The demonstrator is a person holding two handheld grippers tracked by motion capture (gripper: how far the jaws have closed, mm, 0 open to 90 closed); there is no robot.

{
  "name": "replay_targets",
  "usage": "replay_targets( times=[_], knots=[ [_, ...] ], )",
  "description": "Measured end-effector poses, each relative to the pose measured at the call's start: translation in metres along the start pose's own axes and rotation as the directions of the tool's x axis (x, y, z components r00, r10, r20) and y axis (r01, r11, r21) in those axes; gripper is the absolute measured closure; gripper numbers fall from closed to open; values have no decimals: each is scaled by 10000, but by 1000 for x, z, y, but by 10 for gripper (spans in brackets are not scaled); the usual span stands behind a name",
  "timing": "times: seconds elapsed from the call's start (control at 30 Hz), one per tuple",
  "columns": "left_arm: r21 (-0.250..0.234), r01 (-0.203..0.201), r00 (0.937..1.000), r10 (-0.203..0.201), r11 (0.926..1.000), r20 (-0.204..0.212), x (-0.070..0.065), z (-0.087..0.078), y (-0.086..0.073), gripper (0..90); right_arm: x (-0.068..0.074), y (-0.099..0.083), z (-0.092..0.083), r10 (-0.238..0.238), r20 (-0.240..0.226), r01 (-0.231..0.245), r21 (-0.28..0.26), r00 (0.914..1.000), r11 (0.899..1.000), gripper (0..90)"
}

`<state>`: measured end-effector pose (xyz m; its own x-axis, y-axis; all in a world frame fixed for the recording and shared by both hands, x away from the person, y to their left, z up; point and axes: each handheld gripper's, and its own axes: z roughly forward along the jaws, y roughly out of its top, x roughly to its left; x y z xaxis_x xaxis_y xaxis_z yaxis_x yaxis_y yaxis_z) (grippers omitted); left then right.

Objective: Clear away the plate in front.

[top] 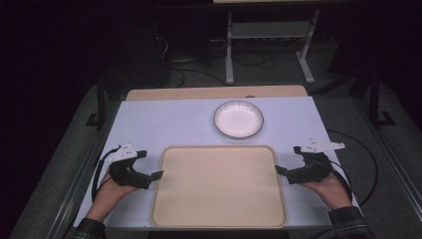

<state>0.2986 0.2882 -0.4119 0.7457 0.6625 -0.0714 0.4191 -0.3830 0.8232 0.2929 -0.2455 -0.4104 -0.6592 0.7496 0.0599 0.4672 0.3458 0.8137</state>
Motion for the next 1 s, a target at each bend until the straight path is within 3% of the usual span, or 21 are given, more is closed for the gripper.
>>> replay_targets(
  times=[0.73,1.0],
  knots=[
    [-231,-77,9999,76,9997,-75,3,-1,4,0,-6,24,15,-245,-18,244,-260,9997,9994,37],
    [-245,-45,9999,43,9997,-102,3,-2,4,0,-10,31,22,-153,-87,152,-127,9998,9998,37]
  ],
)
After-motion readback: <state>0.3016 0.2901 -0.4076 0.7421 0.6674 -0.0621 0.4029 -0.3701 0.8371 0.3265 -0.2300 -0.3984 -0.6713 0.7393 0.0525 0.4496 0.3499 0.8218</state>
